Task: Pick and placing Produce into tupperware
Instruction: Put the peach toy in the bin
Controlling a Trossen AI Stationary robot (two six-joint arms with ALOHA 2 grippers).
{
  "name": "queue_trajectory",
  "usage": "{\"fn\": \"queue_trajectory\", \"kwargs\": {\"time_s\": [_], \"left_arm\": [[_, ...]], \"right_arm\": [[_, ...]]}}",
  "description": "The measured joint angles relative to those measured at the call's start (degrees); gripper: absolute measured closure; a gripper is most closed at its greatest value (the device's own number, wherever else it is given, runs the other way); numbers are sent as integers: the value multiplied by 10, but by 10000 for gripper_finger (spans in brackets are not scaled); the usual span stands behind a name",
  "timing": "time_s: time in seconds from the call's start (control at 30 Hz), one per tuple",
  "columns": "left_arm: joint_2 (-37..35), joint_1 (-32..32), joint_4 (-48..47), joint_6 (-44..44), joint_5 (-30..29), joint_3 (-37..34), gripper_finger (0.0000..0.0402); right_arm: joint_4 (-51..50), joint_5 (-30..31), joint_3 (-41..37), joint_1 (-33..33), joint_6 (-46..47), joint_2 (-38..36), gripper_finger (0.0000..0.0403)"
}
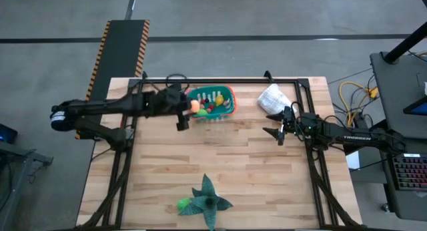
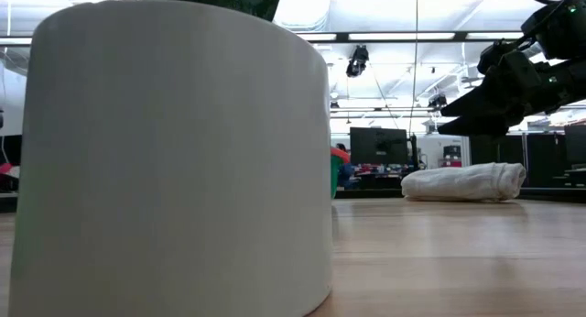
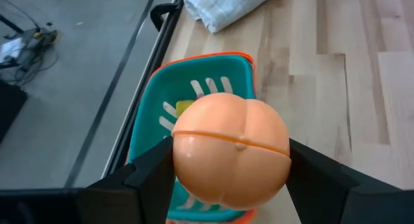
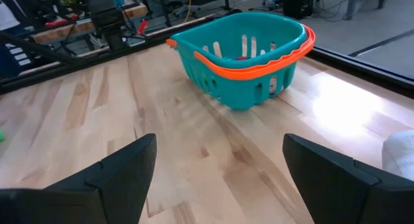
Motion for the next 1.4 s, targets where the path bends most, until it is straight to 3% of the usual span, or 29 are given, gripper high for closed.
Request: {"fn": "queue_trajectory", "kwargs": {"time_s": [0.37,0.8,1.4], "left_arm": [[52,132,48,58,129,3,173],[117,236,50,78,253,20,174],[207,251,43,95,256,48,174]], "right_arm": [[0,0,0,0,-7,0,76],[1,14,0,0,-16,0,76],[-1,14,0,0,-20,0,76]]}}
